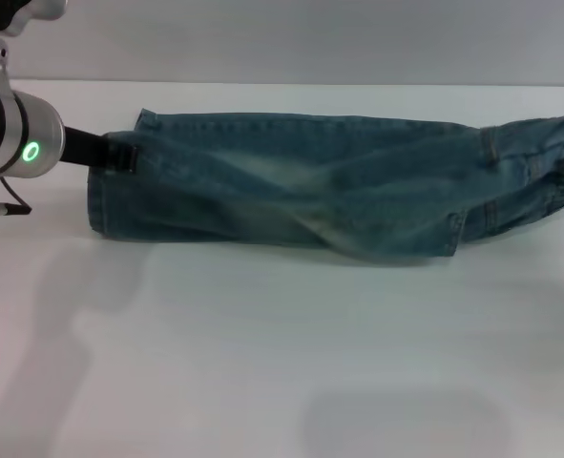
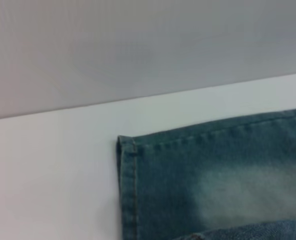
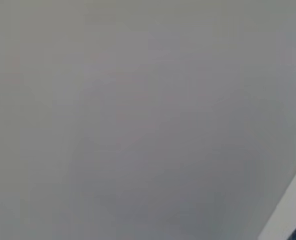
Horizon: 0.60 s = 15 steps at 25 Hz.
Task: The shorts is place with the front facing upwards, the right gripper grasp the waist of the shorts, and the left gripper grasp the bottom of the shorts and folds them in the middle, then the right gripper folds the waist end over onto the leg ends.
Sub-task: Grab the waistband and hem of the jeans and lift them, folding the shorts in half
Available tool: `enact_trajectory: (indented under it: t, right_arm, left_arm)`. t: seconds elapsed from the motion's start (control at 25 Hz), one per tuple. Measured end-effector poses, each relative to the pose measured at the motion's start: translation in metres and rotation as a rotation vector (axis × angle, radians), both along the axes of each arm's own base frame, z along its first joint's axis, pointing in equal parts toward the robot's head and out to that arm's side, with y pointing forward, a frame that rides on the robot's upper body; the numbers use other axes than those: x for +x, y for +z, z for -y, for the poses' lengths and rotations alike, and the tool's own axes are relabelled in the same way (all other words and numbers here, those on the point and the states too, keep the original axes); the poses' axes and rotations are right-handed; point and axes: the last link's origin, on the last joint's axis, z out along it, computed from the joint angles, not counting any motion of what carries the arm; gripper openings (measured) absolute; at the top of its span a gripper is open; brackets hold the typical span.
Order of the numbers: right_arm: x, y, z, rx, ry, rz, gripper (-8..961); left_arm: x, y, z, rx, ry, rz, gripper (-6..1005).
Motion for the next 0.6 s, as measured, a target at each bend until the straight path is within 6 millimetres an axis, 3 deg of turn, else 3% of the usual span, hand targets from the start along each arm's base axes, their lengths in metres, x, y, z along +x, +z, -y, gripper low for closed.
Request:
enact_trajectory:
  t: [0.32,0.6]
  right_arm:
    - [0.014,0.006,0.009,0.085,-0.077,-0.123,31]
    - [0.01,0.008,0.0,0.097,-0.068,-0.136,36]
  left_arm:
    - [0.0,0.003,-0.01,0.042,0.003,0.038,229]
    - [0.004,-0.005,-0.02,0.032,-0.005,0.066,232]
